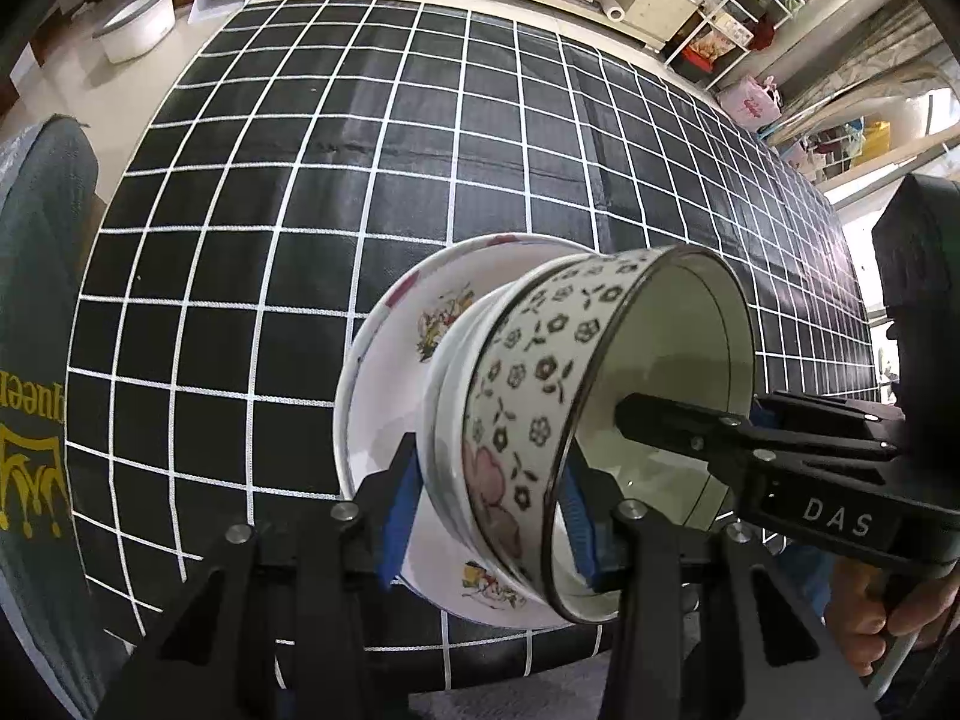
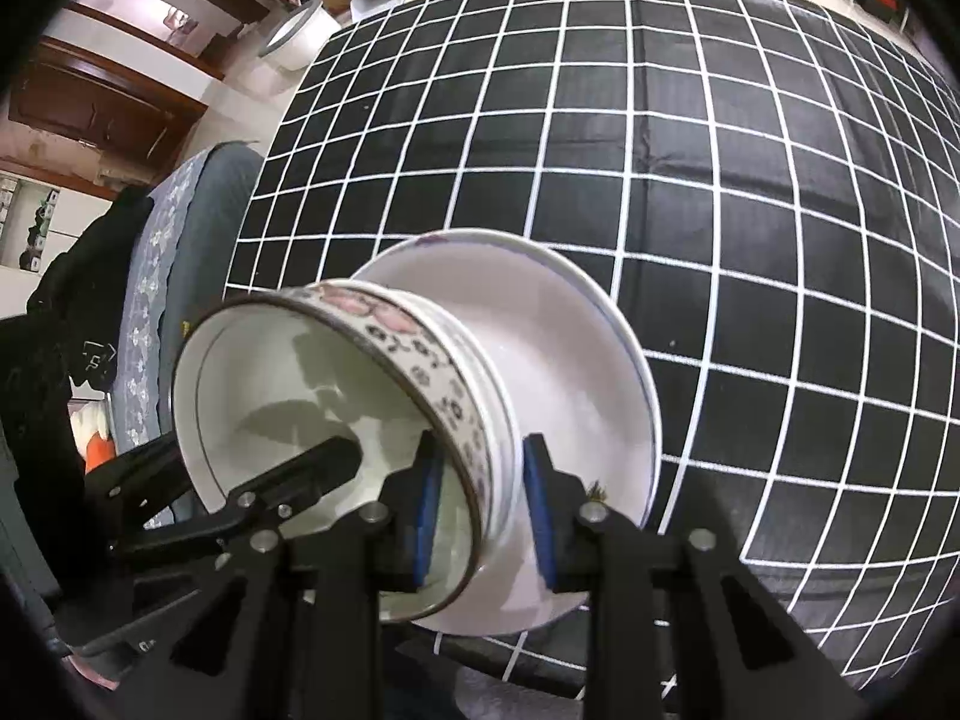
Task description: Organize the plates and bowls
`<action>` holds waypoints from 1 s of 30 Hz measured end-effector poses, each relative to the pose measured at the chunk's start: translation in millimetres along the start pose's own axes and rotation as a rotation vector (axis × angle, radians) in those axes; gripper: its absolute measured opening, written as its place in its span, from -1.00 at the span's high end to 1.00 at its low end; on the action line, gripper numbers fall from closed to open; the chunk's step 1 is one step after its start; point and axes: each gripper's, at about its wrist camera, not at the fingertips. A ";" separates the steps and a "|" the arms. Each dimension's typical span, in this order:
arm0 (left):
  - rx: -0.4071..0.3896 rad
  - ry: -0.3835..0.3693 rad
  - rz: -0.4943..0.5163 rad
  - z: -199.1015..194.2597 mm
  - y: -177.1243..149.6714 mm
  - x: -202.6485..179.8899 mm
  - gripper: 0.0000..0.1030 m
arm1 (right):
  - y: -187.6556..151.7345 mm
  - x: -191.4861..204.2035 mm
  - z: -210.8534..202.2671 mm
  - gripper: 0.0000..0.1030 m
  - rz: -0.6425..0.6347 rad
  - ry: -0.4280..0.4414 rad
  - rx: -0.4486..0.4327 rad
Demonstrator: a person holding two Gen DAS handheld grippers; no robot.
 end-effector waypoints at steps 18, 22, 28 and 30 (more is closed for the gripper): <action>-0.190 0.117 0.105 -66.6 -15.1 -39.4 0.20 | -35.0 10.1 -57.8 0.15 -0.092 -0.128 -0.217; -0.239 0.126 0.111 -75.1 -31.2 -56.7 0.16 | -58.7 3.6 -82.9 -0.01 -0.101 -0.160 -0.309; -0.298 0.090 0.156 -89.8 -57.6 -93.7 0.00 | -95.9 -12.1 -116.3 -0.14 -0.069 -0.196 -0.426; -0.326 0.079 0.179 -95.8 -65.3 -106.4 0.00 | -107.8 -15.5 -128.1 -0.19 -0.068 -0.209 -0.467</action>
Point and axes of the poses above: each gripper's, at about its wrist camera, not at the fingertips, and z roughly the way its jaws point, x to its left, y to its top, and after that the axes turned 8 degrees about z, right-handed
